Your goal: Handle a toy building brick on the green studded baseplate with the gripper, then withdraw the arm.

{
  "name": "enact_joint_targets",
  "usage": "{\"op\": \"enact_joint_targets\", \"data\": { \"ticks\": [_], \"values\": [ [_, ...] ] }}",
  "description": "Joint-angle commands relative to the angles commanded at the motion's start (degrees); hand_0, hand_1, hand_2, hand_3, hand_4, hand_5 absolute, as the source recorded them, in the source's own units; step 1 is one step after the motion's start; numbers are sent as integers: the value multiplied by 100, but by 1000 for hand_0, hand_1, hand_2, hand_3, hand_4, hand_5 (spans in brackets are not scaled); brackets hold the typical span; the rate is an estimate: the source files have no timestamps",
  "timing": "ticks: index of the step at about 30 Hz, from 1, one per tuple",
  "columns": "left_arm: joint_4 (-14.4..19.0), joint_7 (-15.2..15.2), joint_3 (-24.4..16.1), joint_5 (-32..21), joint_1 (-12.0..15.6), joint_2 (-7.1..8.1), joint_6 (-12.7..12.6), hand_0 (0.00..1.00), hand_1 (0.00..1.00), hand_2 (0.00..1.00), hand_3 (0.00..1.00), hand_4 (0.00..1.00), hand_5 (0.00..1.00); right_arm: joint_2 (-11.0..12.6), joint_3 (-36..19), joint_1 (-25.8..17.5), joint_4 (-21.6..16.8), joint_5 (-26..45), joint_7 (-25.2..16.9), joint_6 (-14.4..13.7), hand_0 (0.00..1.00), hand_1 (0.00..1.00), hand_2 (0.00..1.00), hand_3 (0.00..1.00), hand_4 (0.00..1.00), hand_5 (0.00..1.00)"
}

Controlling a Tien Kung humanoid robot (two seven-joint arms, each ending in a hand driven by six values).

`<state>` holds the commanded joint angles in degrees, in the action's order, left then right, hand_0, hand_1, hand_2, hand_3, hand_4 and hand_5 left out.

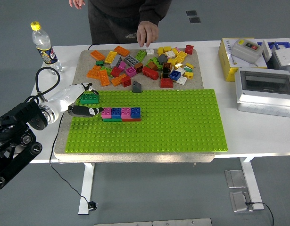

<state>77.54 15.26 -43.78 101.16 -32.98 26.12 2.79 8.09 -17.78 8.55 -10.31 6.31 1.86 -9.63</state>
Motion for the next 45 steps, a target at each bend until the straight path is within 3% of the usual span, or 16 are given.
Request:
{"op": "enact_joint_targets", "data": {
  "ticks": [14,45],
  "values": [
    [-256,18,422,28,-55,-167,-60,998,983,990,640,829,707,2,-14,16,0,13,-9,-1,705,694,752,716,445,839],
    [-593,-43,554,-80,-111,-378,-99,998,980,982,644,826,692,-26,-26,11,0,-22,10,4,705,694,751,715,448,835]
  ]
}}
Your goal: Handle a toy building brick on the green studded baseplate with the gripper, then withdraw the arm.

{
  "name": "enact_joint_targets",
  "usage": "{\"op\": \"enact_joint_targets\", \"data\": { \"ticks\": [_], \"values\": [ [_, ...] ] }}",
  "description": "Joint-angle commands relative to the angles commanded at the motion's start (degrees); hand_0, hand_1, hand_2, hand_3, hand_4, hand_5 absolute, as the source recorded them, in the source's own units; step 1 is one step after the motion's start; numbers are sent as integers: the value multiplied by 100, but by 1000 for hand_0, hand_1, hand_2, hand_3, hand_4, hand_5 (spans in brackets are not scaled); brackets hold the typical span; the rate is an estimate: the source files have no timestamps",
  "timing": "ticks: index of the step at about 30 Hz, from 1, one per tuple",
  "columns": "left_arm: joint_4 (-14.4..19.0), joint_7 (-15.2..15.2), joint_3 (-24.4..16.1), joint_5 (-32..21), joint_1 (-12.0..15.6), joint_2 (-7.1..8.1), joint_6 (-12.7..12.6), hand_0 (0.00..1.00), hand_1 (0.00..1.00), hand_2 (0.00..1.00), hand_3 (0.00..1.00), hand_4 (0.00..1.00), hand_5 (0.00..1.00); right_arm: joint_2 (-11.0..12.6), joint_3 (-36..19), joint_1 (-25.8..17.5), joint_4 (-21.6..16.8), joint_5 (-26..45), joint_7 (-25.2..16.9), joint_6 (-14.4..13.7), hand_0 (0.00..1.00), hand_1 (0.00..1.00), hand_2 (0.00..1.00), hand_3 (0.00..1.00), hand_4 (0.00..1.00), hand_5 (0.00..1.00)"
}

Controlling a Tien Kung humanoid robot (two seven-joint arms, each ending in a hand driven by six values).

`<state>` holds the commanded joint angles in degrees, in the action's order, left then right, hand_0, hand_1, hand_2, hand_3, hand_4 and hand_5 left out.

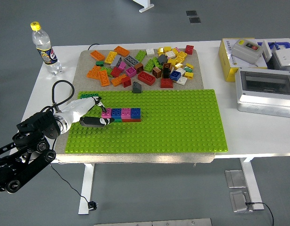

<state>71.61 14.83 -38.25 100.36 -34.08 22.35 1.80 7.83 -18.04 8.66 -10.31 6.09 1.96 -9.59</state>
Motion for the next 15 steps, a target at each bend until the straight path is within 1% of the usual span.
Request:
{"op": "enact_joint_targets", "data": {
  "ticks": [15],
  "values": [
    [-29,-2,41,-23,1,-38,-2,998,978,983,645,818,682,-4,8,11,0,3,-5,2,705,694,751,715,449,834]
  ]
}}
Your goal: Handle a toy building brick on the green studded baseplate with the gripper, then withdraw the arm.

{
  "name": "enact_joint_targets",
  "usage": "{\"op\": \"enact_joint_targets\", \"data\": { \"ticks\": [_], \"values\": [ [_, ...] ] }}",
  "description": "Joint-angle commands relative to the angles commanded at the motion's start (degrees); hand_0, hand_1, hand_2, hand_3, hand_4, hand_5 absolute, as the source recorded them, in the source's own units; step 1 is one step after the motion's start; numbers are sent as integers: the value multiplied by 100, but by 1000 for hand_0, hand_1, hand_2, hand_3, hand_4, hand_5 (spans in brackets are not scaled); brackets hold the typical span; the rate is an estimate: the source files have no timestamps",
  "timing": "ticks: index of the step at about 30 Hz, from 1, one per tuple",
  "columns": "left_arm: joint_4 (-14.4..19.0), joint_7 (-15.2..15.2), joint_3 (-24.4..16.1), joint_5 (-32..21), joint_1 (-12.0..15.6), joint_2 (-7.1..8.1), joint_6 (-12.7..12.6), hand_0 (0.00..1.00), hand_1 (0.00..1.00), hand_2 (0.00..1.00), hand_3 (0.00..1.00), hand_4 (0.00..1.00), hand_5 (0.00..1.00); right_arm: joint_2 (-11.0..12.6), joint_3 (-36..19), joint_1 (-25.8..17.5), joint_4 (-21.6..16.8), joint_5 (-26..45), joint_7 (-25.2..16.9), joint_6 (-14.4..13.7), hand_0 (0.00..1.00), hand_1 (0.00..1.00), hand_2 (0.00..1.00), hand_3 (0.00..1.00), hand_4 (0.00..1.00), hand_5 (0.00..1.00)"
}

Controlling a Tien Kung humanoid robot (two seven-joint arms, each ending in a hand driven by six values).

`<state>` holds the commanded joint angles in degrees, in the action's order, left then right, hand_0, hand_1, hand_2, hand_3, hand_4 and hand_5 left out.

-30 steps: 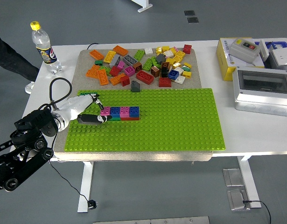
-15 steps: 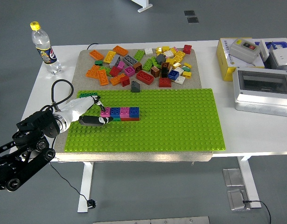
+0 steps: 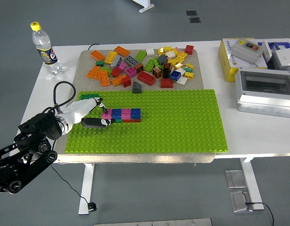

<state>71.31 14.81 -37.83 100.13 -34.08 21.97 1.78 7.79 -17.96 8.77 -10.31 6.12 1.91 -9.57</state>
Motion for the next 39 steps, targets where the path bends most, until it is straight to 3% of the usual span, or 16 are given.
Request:
{"op": "enact_joint_targets", "data": {
  "ticks": [21,28,39],
  "values": [
    [-390,-370,32,-608,-107,-21,-19,998,978,983,646,813,672,4,328,21,0,312,-68,14,705,693,750,714,448,833],
    [-263,-399,-40,-582,-101,14,-17,998,976,983,646,811,667,9,318,13,0,306,-70,13,705,690,749,714,448,834],
    [26,-388,-264,-456,-88,200,17,998,969,970,641,805,656,-3,120,-19,0,124,-46,-6,705,692,748,713,449,833]
  ]
}}
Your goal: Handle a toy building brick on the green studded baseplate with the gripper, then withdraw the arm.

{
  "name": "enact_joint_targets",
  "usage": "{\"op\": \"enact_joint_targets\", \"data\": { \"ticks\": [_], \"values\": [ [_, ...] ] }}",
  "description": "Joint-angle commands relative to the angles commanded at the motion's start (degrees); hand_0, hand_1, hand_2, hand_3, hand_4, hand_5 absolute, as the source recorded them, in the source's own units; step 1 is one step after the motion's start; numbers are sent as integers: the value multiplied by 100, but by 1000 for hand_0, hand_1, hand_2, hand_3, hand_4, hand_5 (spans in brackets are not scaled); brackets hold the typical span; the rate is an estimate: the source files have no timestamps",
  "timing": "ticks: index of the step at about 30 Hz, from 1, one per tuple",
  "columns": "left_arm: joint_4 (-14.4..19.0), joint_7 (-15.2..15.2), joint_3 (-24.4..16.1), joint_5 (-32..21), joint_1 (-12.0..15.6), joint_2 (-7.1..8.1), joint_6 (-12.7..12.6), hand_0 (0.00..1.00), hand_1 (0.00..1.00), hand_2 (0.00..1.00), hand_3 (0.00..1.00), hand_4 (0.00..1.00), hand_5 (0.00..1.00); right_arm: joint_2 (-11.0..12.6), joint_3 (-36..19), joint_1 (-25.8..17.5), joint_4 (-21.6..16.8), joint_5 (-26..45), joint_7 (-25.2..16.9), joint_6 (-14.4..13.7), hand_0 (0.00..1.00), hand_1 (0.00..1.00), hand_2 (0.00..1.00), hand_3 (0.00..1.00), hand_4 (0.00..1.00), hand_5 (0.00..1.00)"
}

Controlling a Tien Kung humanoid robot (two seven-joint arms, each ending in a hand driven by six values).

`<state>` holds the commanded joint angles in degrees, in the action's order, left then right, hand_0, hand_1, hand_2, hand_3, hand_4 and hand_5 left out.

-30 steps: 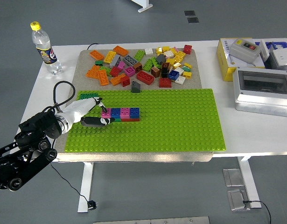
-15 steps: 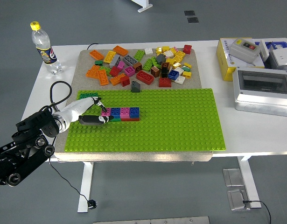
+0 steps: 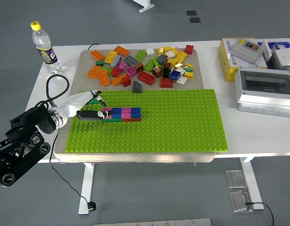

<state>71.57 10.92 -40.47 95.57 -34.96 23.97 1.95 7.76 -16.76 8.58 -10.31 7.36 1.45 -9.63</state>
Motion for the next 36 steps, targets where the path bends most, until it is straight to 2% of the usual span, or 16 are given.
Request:
{"op": "enact_joint_targets", "data": {
  "ticks": [8,13,14,18,26,31,36],
  "values": [
    [227,-1,-108,77,8,142,28,998,964,961,650,795,644,-99,-422,-64,0,-470,94,-76,706,691,748,710,448,840],
    [295,7,-119,114,-3,191,36,998,964,961,650,795,644,-126,-223,-52,0,-384,168,-102,706,691,748,710,448,840],
    [301,9,-130,122,1,196,35,998,966,963,684,793,643,-126,-164,-50,0,-332,172,-101,705,690,748,710,438,849],
    [304,24,-247,173,38,178,34,998,966,963,684,793,643,-111,148,-42,0,-52,189,-81,705,690,748,710,438,849],
    [492,50,-794,351,348,110,8,998,962,958,700,785,627,-63,457,4,0,145,284,-72,703,690,756,712,439,849],
    [586,39,-1035,395,513,180,-17,998,962,958,700,785,627,-26,498,34,0,165,257,-86,703,690,756,712,439,849],
    [664,21,-1215,400,705,278,-46,998,958,957,703,779,617,-11,283,33,0,-58,263,-114,702,690,754,713,441,847]
  ]
}}
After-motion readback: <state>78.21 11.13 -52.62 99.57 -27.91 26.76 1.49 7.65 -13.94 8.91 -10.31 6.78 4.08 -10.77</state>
